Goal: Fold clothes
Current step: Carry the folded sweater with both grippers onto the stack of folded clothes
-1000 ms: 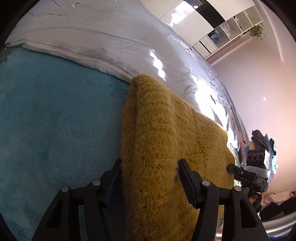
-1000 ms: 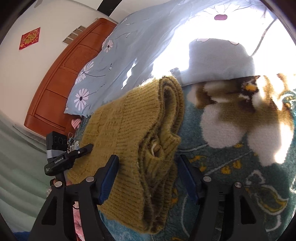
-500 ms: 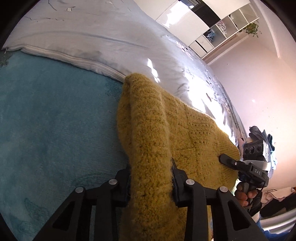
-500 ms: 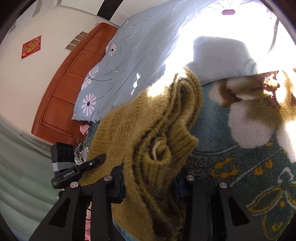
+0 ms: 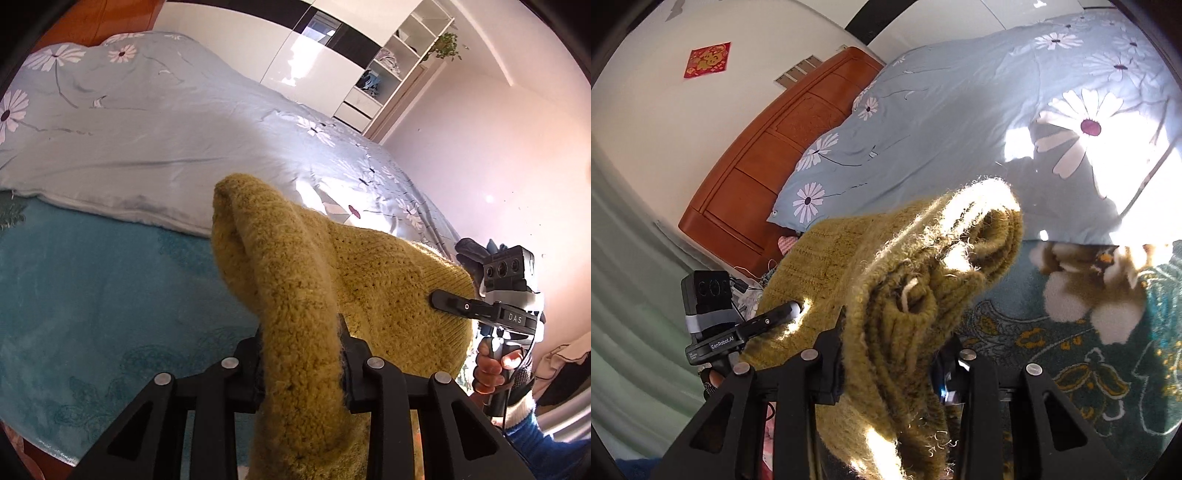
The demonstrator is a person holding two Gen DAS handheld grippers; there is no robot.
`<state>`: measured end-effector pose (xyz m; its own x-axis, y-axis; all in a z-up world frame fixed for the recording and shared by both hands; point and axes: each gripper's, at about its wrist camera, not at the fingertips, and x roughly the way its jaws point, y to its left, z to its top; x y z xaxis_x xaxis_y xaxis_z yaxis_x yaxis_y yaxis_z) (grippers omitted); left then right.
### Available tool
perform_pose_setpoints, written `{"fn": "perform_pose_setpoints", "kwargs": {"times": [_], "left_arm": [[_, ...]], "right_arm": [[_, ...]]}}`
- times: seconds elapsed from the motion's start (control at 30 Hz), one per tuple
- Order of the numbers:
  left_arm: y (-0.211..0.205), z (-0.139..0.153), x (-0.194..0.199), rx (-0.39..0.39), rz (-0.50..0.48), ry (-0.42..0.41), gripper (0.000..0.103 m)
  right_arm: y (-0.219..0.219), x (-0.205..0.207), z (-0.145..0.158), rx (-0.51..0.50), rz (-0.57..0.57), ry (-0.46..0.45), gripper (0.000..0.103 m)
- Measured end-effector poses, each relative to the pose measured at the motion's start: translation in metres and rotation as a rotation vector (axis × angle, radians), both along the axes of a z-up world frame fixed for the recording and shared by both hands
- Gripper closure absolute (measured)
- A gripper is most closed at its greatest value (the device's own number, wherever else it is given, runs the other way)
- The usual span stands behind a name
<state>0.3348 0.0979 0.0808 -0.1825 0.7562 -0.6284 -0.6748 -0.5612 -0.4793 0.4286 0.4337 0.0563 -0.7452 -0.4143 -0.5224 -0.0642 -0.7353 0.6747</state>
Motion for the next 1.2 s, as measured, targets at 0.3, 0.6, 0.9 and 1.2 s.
{"fn": "perform_pose_setpoints", "kwargs": {"times": [0.3, 0.6, 0.9, 1.2], "left_arm": [[0.092, 0.093, 0.029, 0.056, -0.184, 0.121, 0.071], [0.240, 0.203, 0.084, 0.153, -0.407, 0.231, 0.070], [0.391, 0.214, 0.167, 0.181, -0.556, 0.134, 0.070], [0.469, 0.168, 0.219, 0.208, -0.598, 0.025, 0.067]], "right_arm": [[0.049, 0.080, 0.094, 0.108, -0.088, 0.077, 0.066], [0.142, 0.201, 0.200, 0.230, -0.250, 0.133, 0.065], [0.238, 0.302, 0.238, 0.303, -0.411, 0.014, 0.065], [0.319, 0.374, 0.221, 0.289, -0.551, -0.055, 0.064]]}}
